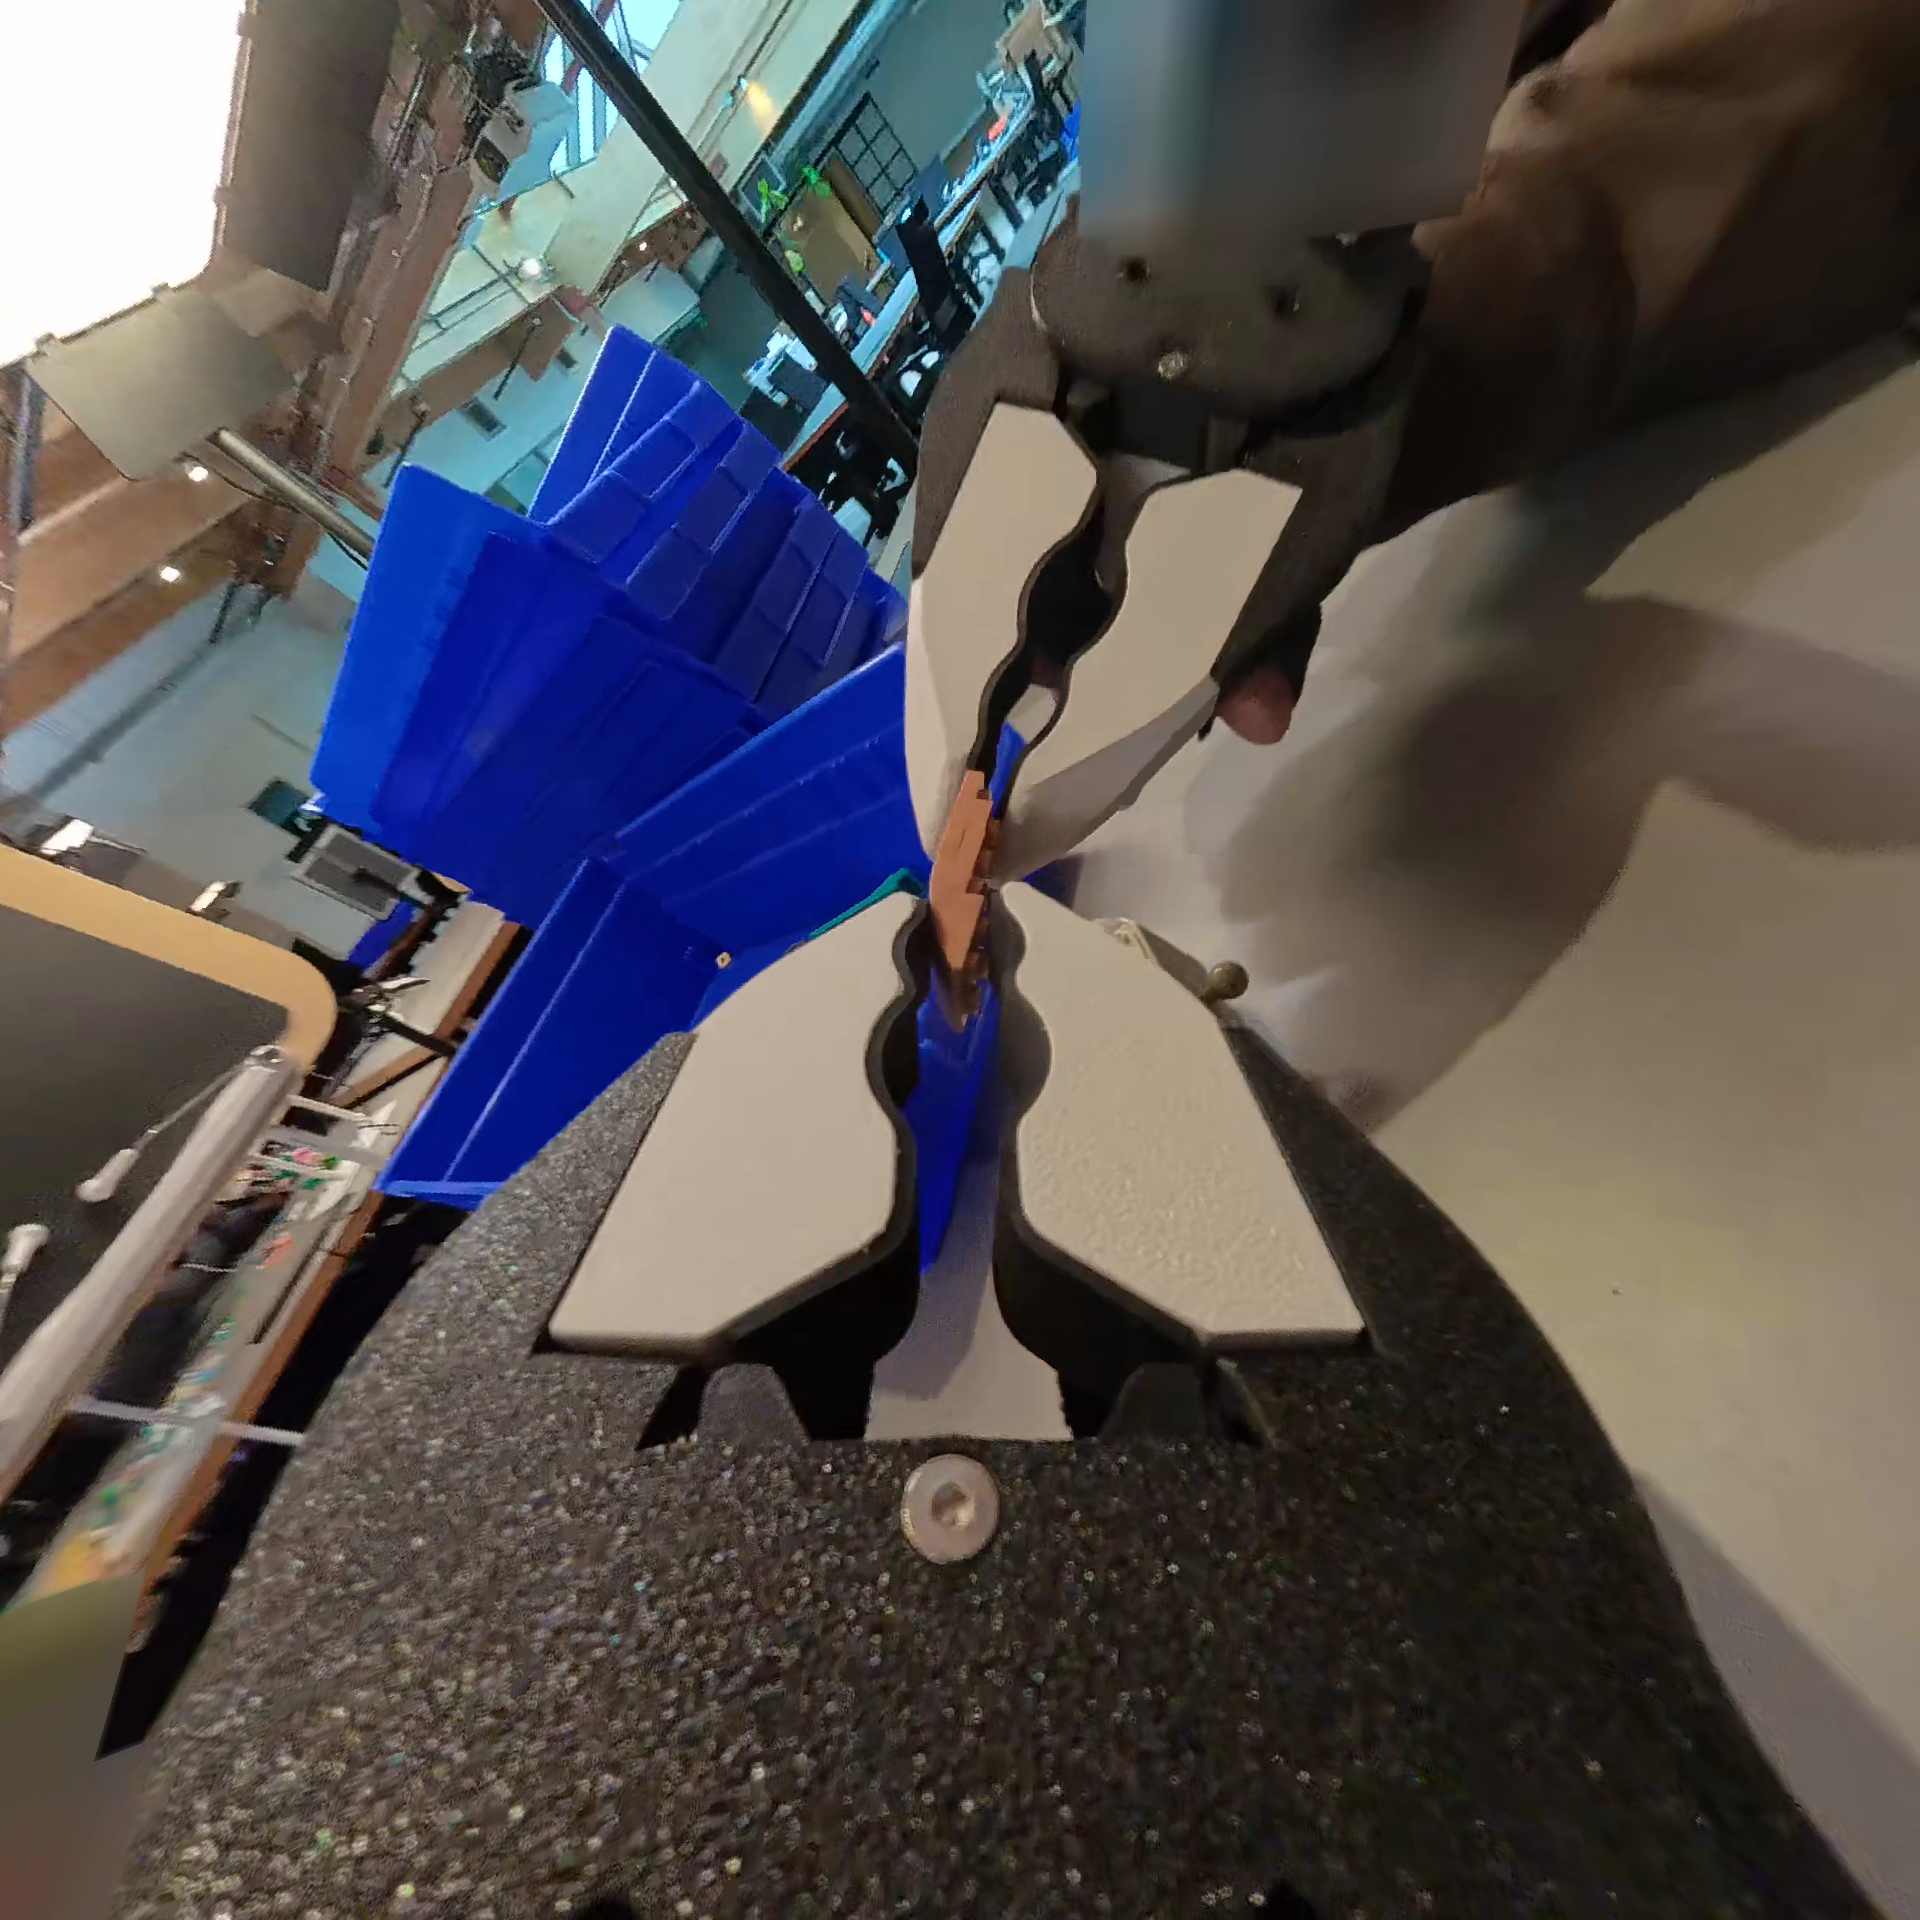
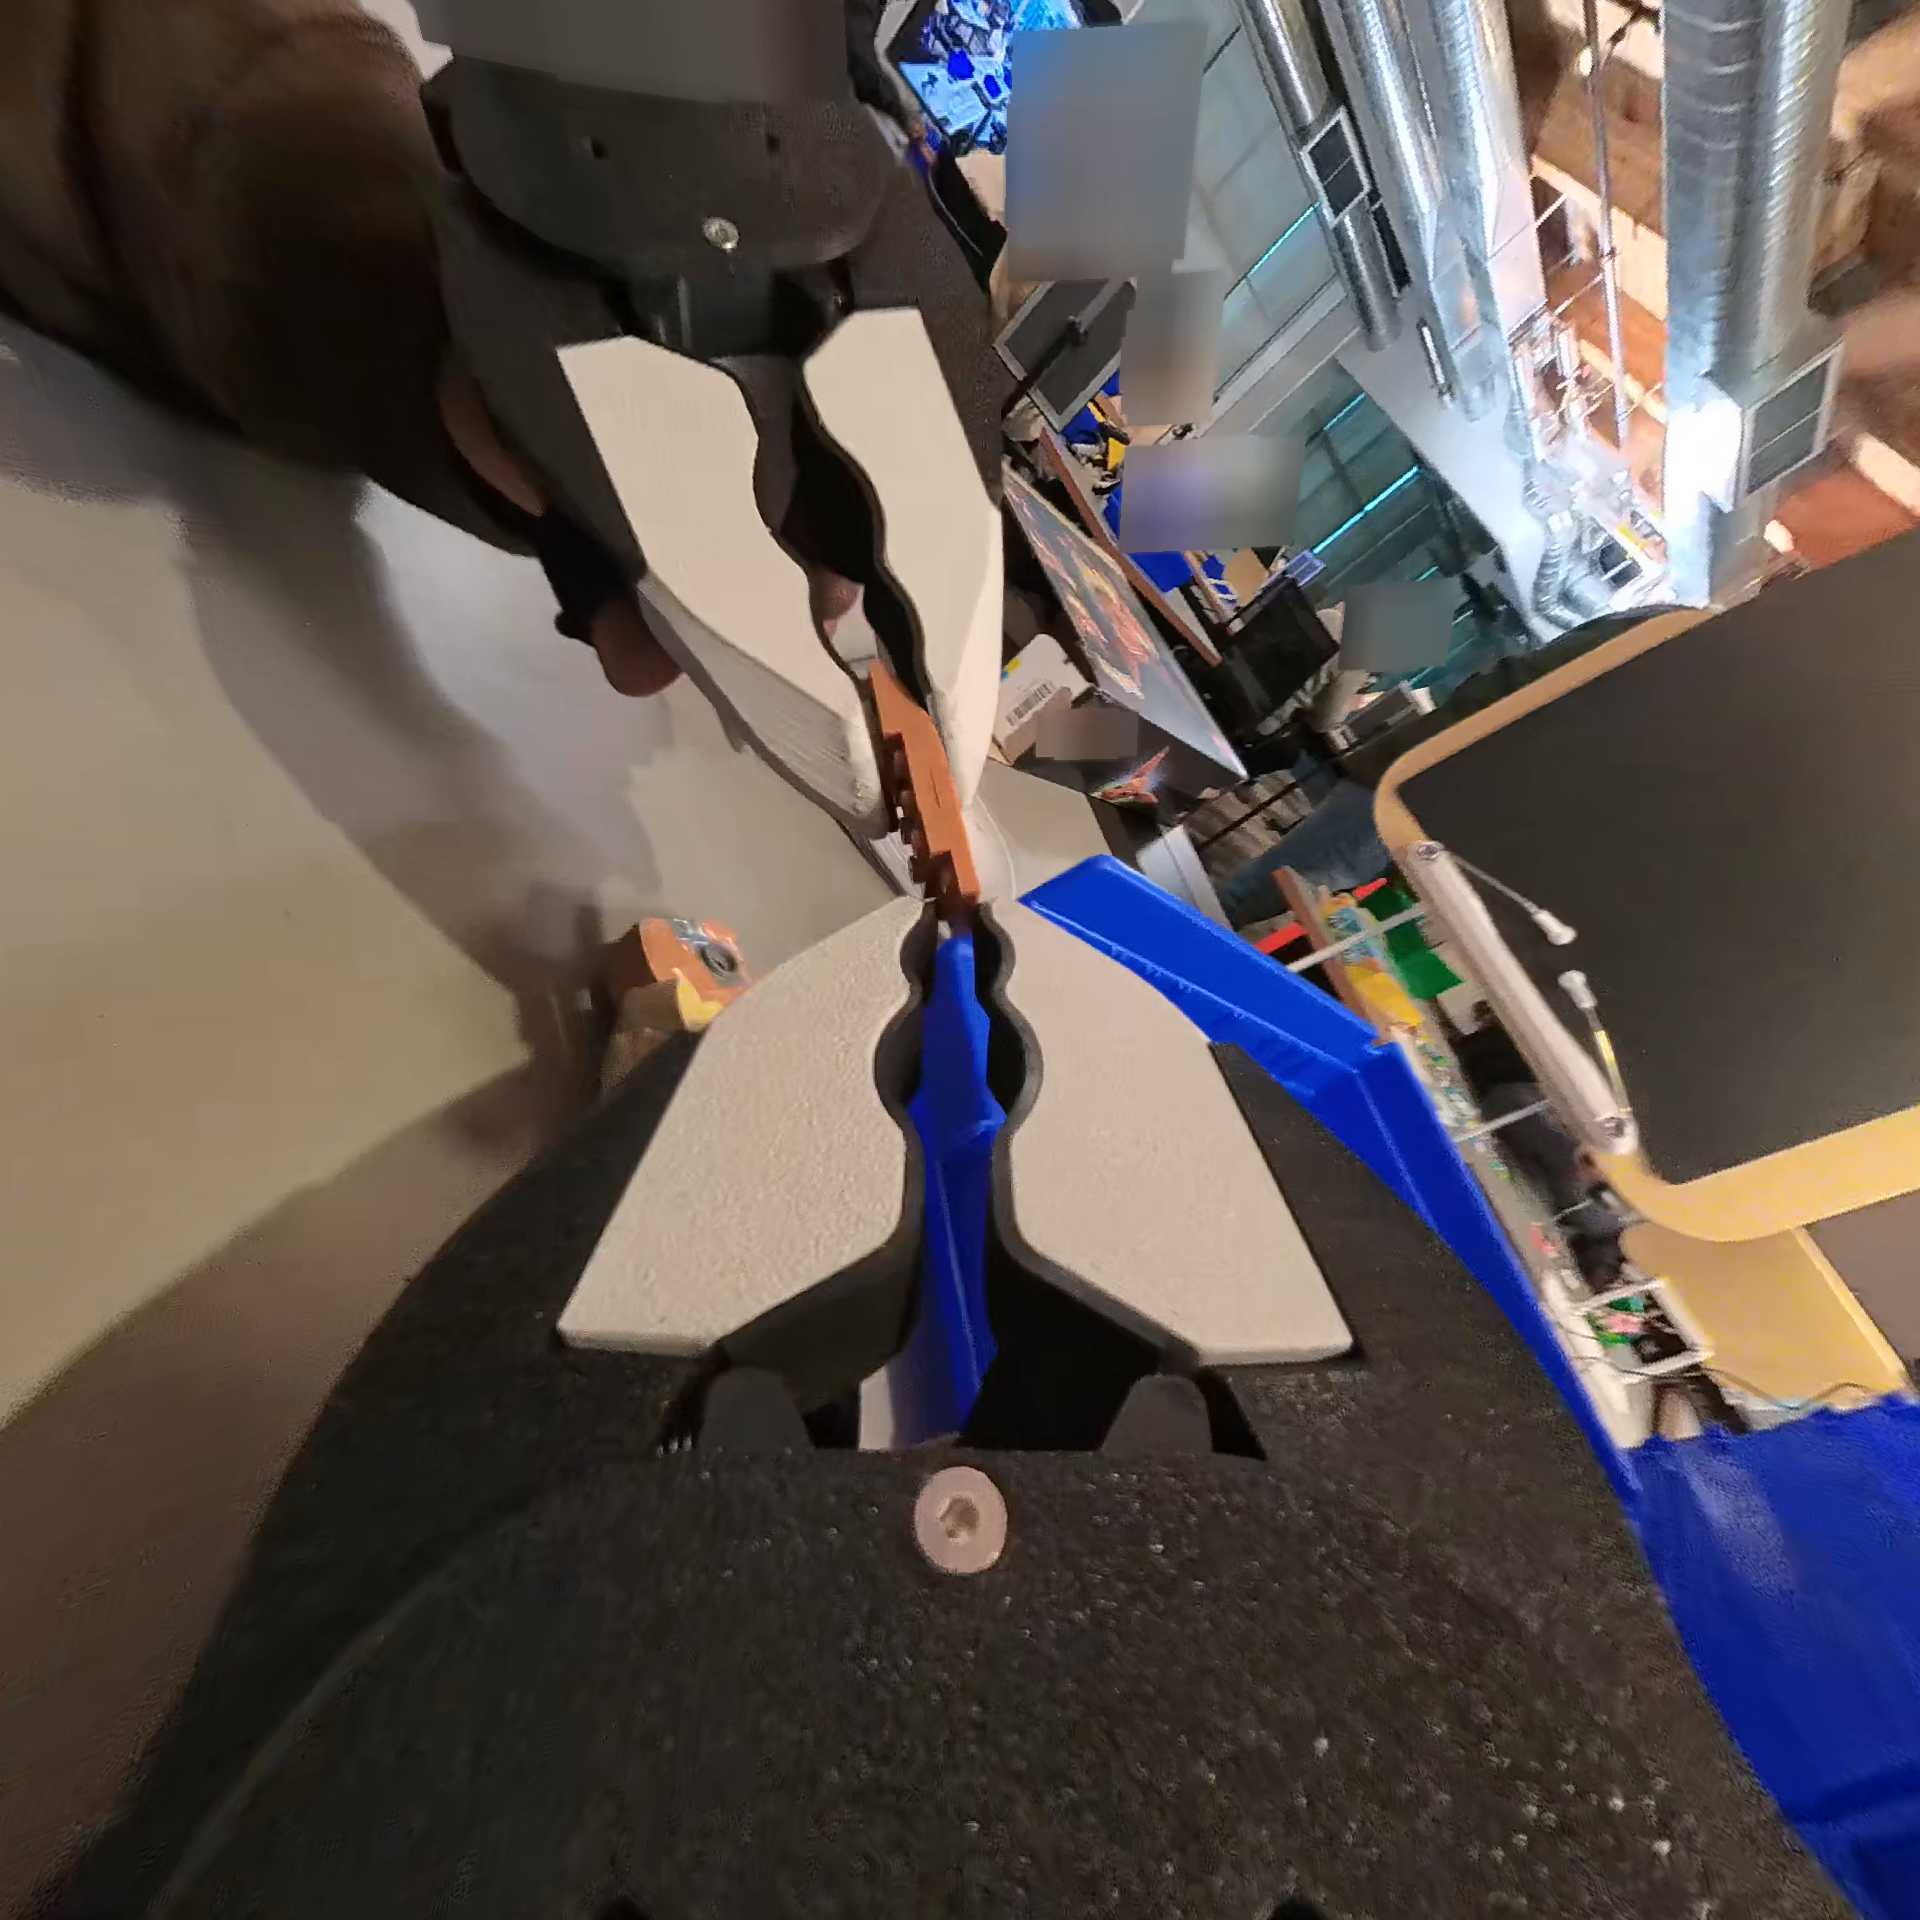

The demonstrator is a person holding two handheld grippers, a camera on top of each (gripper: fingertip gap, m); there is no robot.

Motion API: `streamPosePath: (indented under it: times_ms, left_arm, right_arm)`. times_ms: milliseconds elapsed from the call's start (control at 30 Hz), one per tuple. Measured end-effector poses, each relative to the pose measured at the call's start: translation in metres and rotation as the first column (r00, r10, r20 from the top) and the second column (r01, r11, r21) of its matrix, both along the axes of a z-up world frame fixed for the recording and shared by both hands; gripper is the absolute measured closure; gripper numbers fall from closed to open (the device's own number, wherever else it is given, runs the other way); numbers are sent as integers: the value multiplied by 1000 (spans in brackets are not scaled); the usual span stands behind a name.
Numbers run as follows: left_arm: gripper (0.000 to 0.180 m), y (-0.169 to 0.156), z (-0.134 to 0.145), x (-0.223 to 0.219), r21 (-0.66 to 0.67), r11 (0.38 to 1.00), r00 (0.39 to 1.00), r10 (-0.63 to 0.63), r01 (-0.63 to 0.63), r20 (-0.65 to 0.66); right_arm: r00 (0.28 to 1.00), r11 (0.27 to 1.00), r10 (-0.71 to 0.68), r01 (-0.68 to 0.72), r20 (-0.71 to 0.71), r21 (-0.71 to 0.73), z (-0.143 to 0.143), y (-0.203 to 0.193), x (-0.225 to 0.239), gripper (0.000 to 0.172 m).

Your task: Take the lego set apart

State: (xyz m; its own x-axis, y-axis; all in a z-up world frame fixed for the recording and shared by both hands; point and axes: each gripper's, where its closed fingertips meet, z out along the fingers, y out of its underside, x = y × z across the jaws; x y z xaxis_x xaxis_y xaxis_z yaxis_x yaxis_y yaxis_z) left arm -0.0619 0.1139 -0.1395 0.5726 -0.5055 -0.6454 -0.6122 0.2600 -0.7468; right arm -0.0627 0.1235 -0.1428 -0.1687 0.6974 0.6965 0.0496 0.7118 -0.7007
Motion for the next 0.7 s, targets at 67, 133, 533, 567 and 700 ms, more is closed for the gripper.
streamPosePath:
  times_ms: [67, 133, 533, 567, 700]
  left_arm:
    - [170, 0, -1, 0, 28, 1000, 999, 10, -9, -41]
    - [171, 0, -2, 1, 48, 999, 997, 20, -16, -80]
    - [170, -6, -9, 7, 126, 992, 969, 18, 13, -245]
    - [170, -6, -10, 7, 134, 991, 965, 21, 14, -262]
    - [170, -7, -11, 8, 181, 983, 943, 40, 22, -331]
  right_arm:
    - [1000, 998, -10, 11, -16, 57, -1, 0, 0, 164]
    - [999, 994, -20, 22, -26, 103, -1, 1, 0, 161]
    - [992, 996, 86, -85, 90, -13, -13, -8, 7, 166]
    - [988, 994, 99, -93, 115, -58, -14, -9, 7, 166]
    - [972, 960, 149, -98, 182, -263, -15, -10, 7, 167]
